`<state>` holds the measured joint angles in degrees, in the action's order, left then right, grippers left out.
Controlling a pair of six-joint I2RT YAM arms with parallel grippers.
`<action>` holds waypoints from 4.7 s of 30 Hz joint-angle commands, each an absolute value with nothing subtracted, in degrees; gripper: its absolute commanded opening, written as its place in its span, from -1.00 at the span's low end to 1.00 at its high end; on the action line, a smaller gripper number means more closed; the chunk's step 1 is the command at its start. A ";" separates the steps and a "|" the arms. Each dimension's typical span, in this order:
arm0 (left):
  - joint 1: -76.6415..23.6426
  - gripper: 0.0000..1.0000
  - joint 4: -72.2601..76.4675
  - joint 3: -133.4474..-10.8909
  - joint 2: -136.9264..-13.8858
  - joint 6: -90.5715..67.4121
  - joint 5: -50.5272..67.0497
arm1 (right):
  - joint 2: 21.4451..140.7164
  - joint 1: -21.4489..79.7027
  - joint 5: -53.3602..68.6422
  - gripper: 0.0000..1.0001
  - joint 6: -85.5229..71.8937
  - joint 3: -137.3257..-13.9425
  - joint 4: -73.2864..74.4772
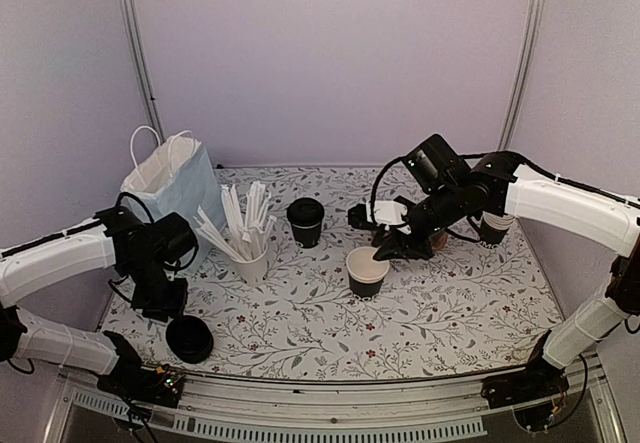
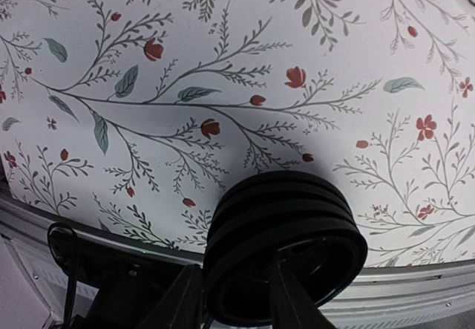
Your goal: Pack the takeout coffee
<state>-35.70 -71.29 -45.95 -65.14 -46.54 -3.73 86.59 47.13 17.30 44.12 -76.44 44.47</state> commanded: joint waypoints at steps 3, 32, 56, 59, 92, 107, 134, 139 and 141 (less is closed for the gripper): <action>-34.64 -0.32 -70.36 -46.01 -68.41 -44.39 -6.63 | 86.65 47.02 17.96 -0.40 43.33 -75.37 43.37; -34.28 -0.24 -67.77 -46.61 -73.02 -39.02 -2.58 | 88.67 47.02 17.31 -0.39 43.34 -76.17 44.62; -34.28 -0.83 -71.13 -50.32 -71.27 -39.45 -7.84 | 89.47 47.03 16.78 -0.39 43.26 -75.85 44.38; -34.32 -0.82 -71.41 -50.47 -71.26 -39.62 -7.51 | 89.43 47.07 16.62 -0.39 43.20 -75.69 44.38; -32.01 -0.93 -71.15 -48.15 -72.78 -37.86 -6.25 | 91.39 47.02 16.17 -0.39 43.33 -75.98 44.36; -30.72 -0.39 -71.20 -50.10 -71.41 -36.74 -3.65 | 90.88 47.02 15.82 -0.39 42.96 -76.19 44.91; -29.10 -1.00 -67.81 -51.64 -75.62 -33.63 -4.31 | 92.30 47.02 14.85 -0.39 43.13 -77.34 45.89; -29.10 -1.00 -72.51 -56.39 -72.09 -34.44 -5.12 | 92.85 47.02 15.48 -0.38 43.12 -78.49 46.93; -29.14 -1.00 -73.82 -57.86 -70.80 -34.68 -4.32 | 92.87 47.02 16.02 -0.38 43.22 -78.94 47.47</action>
<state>-29.82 -69.71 -54.48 -73.69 -34.04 -4.03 92.29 47.13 15.22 43.48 -76.62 45.93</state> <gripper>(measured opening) 0.027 0.308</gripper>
